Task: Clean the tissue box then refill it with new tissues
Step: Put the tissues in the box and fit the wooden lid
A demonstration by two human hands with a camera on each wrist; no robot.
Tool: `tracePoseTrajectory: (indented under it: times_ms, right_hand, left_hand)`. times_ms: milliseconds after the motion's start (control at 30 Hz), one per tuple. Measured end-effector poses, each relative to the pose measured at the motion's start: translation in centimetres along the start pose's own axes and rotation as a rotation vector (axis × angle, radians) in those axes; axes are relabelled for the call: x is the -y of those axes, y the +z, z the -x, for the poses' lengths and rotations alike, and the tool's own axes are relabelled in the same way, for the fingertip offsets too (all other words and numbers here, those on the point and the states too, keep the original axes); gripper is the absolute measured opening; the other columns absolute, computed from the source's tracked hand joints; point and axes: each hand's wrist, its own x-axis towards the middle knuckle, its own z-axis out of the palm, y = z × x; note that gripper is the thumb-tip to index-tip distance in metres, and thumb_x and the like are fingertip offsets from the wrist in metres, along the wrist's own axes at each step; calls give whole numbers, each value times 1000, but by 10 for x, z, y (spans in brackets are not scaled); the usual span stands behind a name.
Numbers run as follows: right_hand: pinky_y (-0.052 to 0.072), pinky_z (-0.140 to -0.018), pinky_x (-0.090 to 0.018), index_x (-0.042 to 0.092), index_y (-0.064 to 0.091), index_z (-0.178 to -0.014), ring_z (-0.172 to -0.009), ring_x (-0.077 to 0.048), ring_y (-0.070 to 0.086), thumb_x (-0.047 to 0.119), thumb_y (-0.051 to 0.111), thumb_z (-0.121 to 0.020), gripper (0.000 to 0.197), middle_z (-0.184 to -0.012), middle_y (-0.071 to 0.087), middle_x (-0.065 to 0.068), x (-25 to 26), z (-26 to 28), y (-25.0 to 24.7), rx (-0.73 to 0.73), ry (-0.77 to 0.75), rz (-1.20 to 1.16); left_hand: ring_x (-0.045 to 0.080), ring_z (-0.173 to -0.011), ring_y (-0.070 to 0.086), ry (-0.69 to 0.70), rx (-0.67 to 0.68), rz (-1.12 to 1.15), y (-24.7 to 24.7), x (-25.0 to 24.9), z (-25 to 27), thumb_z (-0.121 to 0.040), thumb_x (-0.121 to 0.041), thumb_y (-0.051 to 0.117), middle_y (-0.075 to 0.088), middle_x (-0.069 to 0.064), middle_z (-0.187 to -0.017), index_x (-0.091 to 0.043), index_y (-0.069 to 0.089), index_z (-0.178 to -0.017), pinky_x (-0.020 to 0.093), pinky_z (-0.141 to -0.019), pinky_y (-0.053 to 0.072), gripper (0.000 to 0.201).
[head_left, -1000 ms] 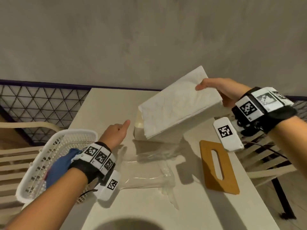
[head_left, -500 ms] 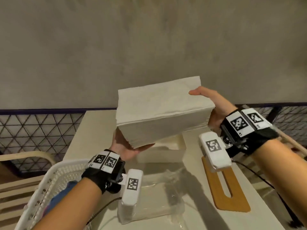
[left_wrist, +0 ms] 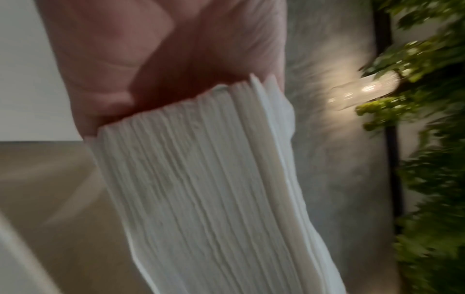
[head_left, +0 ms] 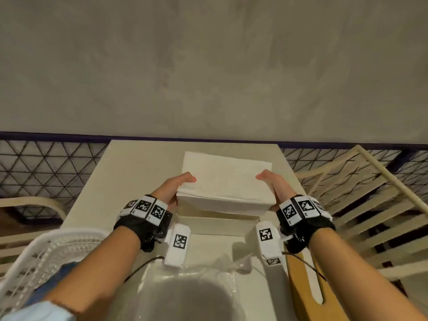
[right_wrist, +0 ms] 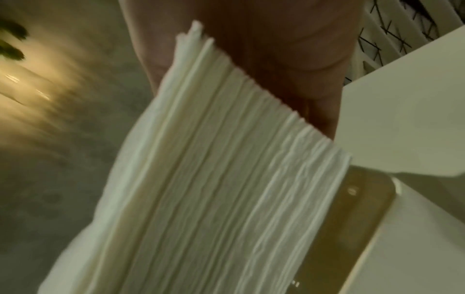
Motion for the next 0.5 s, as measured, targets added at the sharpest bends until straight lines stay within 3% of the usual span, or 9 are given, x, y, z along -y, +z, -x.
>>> tracePoseTrajectory:
  times_ms: [100, 167, 267, 300, 333, 400, 467, 500]
  right_hand:
    - [32, -59, -22, 25, 53, -68, -67, -9, 43, 42, 65, -52, 26, -75, 46, 7, -10, -43, 8, 74, 14, 75]
    - [33, -62, -24, 27, 45, -67, -74, -13, 43, 45, 63, -57, 28, -75, 41, 7, -20, -71, 8, 90, 21, 170]
    - [32, -73, -27, 19, 45, -76, -96, -17, 37, 47, 60, -36, 50, -97, 42, 2, -26, -76, 16, 107, 84, 196]
    - [32, -75, -27, 17, 46, -85, -97, -17, 36, 47, 59, -42, 54, -104, 39, 0, -27, -73, 18, 110, 93, 235]
    - [32, -73, -25, 16, 44, -94, -96, -17, 36, 46, 59, -57, 50, -107, 37, -1, -30, -73, 18, 93, 104, 259]
    - [29, -58, -23, 14, 41, -101, -85, -17, 40, 35, 53, -82, 31, -105, 37, 0, -34, -74, 13, 61, 142, 284]
    - [27, -53, -25, 15, 42, -103, -70, -13, 40, 34, 51, -84, 28, -99, 40, -1, -38, -77, 10, 52, 137, 273]
    - [30, -55, -24, 18, 43, -104, -72, -11, 42, 37, 52, -81, 32, -102, 41, 0, -39, -76, 11, 70, 117, 247]
  left_hand:
    - [10, -25, 44, -51, -126, 50, -2, 19, -11, -81, -20, 60, 51, -1, -35, -10, 55, -69, 6, -31, 29, 16]
    - [10, -27, 39, -64, -190, 54, -8, 27, -19, -85, -20, 57, 47, -4, -35, -11, 54, -68, 8, -31, 27, 19]
    - [8, -37, 41, -96, -201, -36, -16, 35, -23, -84, -23, 58, 48, -6, -42, -15, 54, -69, 15, -38, 31, 17]
    - [8, -38, 44, -113, -189, -72, -17, 36, -19, -84, -24, 57, 50, -5, -46, -15, 55, -72, 15, -40, 34, 16]
    - [8, -41, 49, -122, -177, -98, -18, 39, -17, -85, -24, 56, 53, -3, -51, -14, 56, -75, 15, -42, 38, 14]
    - [11, -57, 55, -146, -149, -113, -18, 40, -12, -86, -25, 56, 57, 2, -70, -12, 59, -85, 20, -53, 43, 13]
    - [16, -71, 56, -152, -103, -122, -14, 37, -6, -82, -35, 59, 60, 3, -83, -15, 62, -93, 26, -66, 42, 23]
    - [17, -78, 58, -157, -68, -149, -12, 35, -6, -77, -40, 61, 64, 2, -88, -17, 64, -99, 28, -71, 44, 32]
